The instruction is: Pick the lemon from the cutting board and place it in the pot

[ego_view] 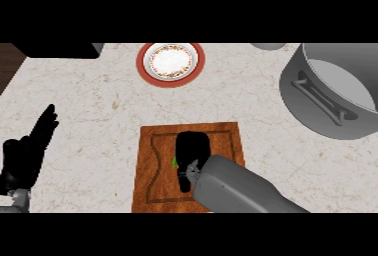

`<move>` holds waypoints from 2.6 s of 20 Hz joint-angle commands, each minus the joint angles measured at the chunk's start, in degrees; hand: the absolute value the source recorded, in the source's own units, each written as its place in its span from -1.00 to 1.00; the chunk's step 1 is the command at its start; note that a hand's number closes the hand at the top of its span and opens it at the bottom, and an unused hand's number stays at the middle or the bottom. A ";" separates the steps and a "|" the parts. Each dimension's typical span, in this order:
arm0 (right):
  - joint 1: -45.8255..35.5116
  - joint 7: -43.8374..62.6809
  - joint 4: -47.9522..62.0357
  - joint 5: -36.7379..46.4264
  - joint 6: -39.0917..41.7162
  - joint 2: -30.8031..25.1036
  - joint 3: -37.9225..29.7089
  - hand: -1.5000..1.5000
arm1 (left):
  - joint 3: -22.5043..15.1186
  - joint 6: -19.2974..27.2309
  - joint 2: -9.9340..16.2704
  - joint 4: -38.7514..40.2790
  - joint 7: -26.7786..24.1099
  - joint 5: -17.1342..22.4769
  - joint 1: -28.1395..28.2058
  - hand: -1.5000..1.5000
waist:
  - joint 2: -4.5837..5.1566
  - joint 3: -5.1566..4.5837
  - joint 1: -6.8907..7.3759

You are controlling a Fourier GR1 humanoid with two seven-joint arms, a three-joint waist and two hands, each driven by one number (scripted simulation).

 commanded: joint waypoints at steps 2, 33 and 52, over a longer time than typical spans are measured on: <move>1.15 -1.10 3.88 1.88 -1.72 0.85 1.84 1.00 | 0.77 -1.01 -3.10 4.44 -6.27 -1.33 1.69 0.00 | 0.32 0.01 -0.15; -24.90 0.51 16.63 26.39 -25.76 -19.68 -20.32 1.00 | 2.25 -1.14 -3.68 -2.42 0.96 -4.55 1.73 0.00 | 0.08 0.06 -0.70; -14.94 -22.73 16.14 25.05 -32.34 -33.94 -40.36 1.00 | 3.45 -2.06 -7.09 -1.68 -0.72 -6.81 1.90 0.00 | 0.34 0.07 -0.31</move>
